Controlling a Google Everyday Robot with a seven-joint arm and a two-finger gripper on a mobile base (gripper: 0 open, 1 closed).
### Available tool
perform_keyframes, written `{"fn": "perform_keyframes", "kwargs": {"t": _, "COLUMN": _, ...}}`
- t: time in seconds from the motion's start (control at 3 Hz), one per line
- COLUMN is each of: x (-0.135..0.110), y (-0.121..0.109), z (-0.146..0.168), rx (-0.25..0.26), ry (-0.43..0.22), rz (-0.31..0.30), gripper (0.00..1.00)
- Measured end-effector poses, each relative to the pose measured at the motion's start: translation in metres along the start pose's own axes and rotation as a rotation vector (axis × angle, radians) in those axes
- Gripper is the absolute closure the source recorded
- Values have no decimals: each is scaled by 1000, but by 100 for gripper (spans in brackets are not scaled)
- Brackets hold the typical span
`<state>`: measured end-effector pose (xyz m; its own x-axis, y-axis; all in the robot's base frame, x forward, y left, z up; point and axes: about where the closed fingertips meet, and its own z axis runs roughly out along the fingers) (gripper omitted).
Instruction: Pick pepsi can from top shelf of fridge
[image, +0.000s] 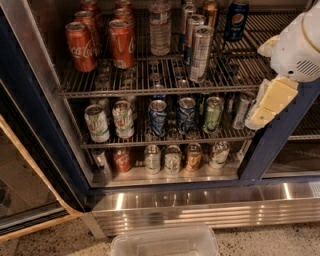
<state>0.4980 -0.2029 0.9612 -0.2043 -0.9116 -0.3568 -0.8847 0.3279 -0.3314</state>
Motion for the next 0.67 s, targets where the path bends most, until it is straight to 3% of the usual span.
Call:
{"fn": "perform_keyframes", "kwargs": {"t": 0.33, "x": -1, "y": -2, "z": 1, "rx": 8, "ry": -5, "rz": 0, "gripper": 0}}
{"fn": "perform_keyframes", "kwargs": {"t": 0.67, "x": -5, "y": -3, "z": 1, "rx": 29, "ry": -53, "rz": 4, "gripper": 0}}
